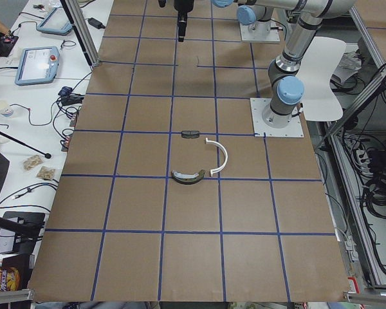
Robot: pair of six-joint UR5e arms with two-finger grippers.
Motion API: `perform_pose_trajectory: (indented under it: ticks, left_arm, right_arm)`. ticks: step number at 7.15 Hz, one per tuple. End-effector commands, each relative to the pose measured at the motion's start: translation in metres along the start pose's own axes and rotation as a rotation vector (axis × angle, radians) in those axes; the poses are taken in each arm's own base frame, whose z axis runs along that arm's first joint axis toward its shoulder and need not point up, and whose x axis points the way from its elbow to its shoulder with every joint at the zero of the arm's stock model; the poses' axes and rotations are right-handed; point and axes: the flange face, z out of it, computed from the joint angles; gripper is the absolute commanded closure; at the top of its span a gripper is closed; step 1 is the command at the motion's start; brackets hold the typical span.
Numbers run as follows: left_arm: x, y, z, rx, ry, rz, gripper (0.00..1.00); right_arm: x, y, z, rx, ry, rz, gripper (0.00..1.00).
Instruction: Place bearing gear from tray to pile
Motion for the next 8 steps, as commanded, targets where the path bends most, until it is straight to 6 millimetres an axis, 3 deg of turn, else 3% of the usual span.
perform_pose_trajectory:
  ticks: [1, 2, 3, 4, 5, 6, 8]
  left_arm:
    - [-0.001, 0.0, -0.001, 0.001, -0.001, -0.001, 0.0]
    - [-0.001, 0.0, -0.001, 0.001, -0.001, -0.001, 0.0]
    - [-0.001, 0.0, -0.001, 0.001, 0.0, -0.001, 0.0]
    - [-0.001, 0.0, -0.001, 0.001, 0.0, -0.001, 0.0]
    - [-0.001, 0.0, -0.001, 0.001, -0.001, -0.001, 0.0]
    - [-0.001, 0.0, -0.001, 0.001, -0.001, -0.001, 0.0]
    - [-0.001, 0.0, -0.001, 0.001, -0.001, -0.001, 0.0]
  right_arm:
    - [0.0, 0.0, 0.004, -0.006, -0.002, 0.001, 0.19]
    - [0.0, 0.001, 0.005, -0.016, 0.005, 0.001, 0.24]
    - [0.003, 0.003, 0.005, -0.041, 0.027, 0.0, 0.61]
    - [0.002, 0.003, 0.006, -0.047, 0.024, -0.001, 0.87]
    - [0.002, 0.004, 0.006, -0.052, 0.021, -0.006, 1.0]
    - [0.002, 0.004, 0.005, -0.05, 0.019, -0.009, 1.0]
    - [0.006, 0.005, -0.018, -0.058, 0.01, -0.013, 1.0]
